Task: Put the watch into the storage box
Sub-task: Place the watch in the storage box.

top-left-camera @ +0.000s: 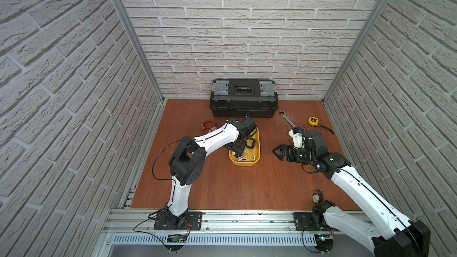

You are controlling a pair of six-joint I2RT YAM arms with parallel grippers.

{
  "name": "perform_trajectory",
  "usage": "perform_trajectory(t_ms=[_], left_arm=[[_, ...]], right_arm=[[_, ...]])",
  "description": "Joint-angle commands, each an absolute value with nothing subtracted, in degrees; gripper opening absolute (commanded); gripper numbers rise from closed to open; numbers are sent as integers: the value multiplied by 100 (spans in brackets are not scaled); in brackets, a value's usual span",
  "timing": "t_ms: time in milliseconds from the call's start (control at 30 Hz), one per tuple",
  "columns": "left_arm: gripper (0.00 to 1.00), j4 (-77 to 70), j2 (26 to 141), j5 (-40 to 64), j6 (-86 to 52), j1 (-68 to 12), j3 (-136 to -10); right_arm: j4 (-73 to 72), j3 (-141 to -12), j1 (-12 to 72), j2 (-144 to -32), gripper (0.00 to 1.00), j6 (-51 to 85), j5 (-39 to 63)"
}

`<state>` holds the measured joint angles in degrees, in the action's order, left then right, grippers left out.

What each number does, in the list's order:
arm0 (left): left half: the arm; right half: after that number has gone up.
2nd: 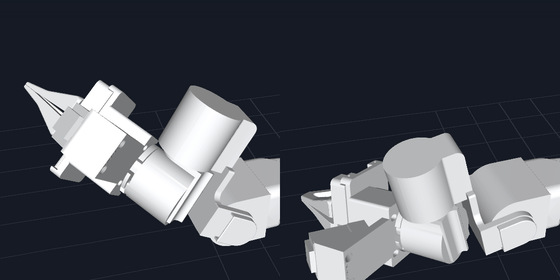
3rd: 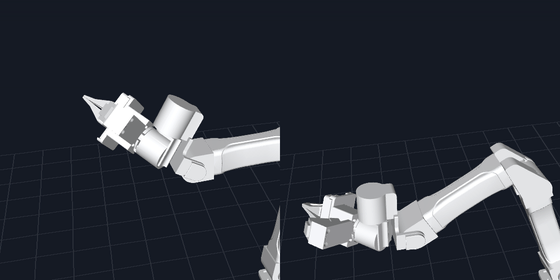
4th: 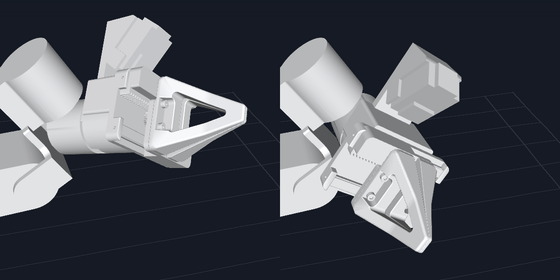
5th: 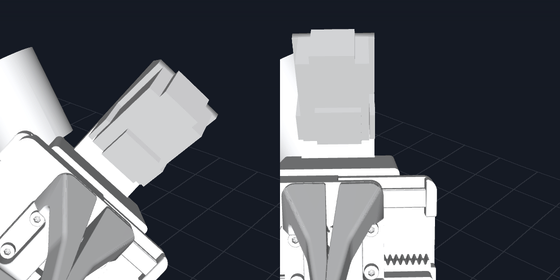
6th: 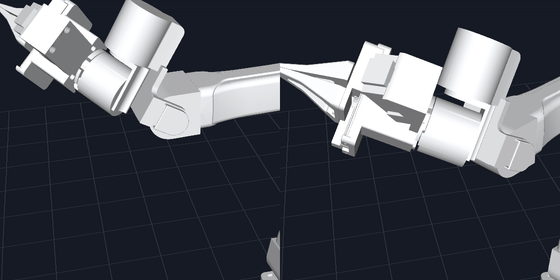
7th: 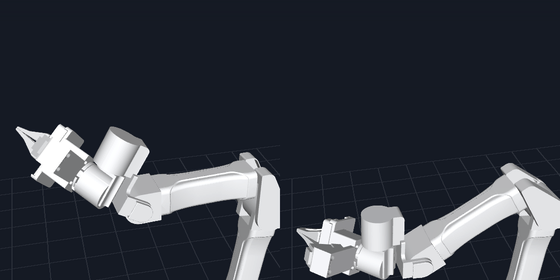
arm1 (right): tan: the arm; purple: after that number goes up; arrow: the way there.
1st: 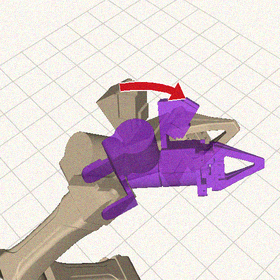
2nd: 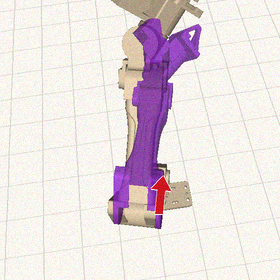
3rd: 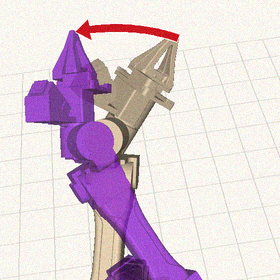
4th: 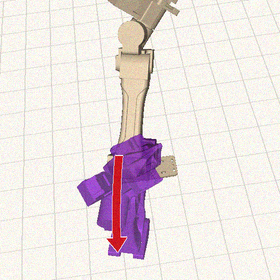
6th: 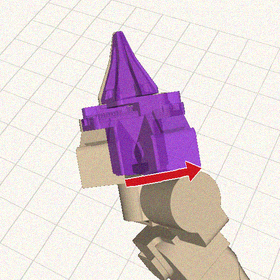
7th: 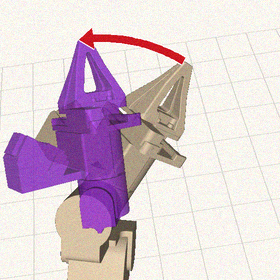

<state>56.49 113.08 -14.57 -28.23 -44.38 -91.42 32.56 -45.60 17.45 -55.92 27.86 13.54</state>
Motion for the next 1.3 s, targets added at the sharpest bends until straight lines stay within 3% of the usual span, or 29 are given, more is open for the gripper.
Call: perform_trajectory(t_ms=[0, 200, 333, 500, 667, 900, 1267], left_arm=[[26, 5494, 11236, -1448, -2875, -4456, -9168], [59, 5564, 11015, -1550, -2882, -4463, -9480], [71, 5633, 10745, -1629, -2941, -4465, -9622], [77, 5423, 10084, -1661, -3075, -4465, -9489], [79, 4828, 9065, -1556, -3334, -4307, -8821], [98, 3953, 7160, -774, -3473, -3336, -7356], [98, 4350, 5748, -606, -3357, -2650, -6074]], right_arm=[[3234, -4597, 1714, -5528, 100, 2681, 1325], [3269, -4588, 1714, -5520, 100, 2697, 1321], [3278, -4601, 1714, -5494, 100, 2691, 1318], [3242, -4590, 1714, -5518, 100, 2720, 1358], [2528, -4470, 1738, -5704, 100, 2876, 2382], [1251, -4694, 2713, -6600, 99, 3208, 2659], [628, -6037, 3626, -8576, 93, 3563, 2347]])
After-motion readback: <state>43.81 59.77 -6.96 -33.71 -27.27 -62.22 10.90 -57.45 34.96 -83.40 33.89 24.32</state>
